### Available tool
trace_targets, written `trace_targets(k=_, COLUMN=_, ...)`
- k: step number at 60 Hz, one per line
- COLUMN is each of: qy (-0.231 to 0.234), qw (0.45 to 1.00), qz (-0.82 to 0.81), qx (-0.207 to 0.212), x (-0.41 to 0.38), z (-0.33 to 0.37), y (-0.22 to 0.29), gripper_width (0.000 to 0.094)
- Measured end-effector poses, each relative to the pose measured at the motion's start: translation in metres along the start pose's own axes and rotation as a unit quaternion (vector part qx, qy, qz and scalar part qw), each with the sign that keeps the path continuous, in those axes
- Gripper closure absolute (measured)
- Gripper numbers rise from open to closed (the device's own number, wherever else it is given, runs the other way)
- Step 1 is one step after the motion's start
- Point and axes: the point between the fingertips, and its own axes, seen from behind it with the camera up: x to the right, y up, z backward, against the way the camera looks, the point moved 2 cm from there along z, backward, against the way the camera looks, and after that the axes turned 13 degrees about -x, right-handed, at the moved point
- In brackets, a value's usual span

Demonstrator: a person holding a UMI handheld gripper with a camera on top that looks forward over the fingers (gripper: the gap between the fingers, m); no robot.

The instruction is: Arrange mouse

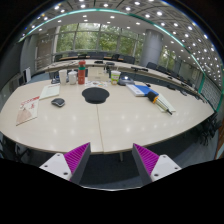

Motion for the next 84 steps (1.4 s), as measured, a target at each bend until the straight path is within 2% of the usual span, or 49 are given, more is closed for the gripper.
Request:
trace_targets(k=12, qy=0.07, qw=0.997, qz=0.027, qx=0.013, x=-0.158, z=-0.076, y=0.053, gripper_width=0.0082)
trace_targets(k=28, qy=0.079, qw=0.996, qz=0.036, qx=0.001, x=-0.29, z=-0.179, y=0.132, gripper_width=0.0081)
trace_targets(k=41, qy=0.058, qw=0.997, qz=0.046, qx=-0.004, x=-0.321, z=-0.235, y=0.175, gripper_width=0.0082)
trace_targets(k=65, qy=0.044, qw=0.998, qz=0.046, qx=-0.009, x=-0.32, z=-0.281, y=0.237, gripper_width=0.0083)
trace_targets(k=68, qy=0.059, qw=0.997, qz=0.043, qx=-0.012, x=-0.324, z=-0.285, y=0.24, gripper_width=0.0132)
trace_targets(k=75, qy=0.108, qw=0.993, qz=0.039, qx=-0.021, x=-0.338, z=-0.29, y=0.243, gripper_width=0.0433)
trace_targets(k=84, qy=0.114, qw=0.992, qz=0.054, qx=-0.018, x=-0.34, z=-0.29, y=0.244, gripper_width=0.0529)
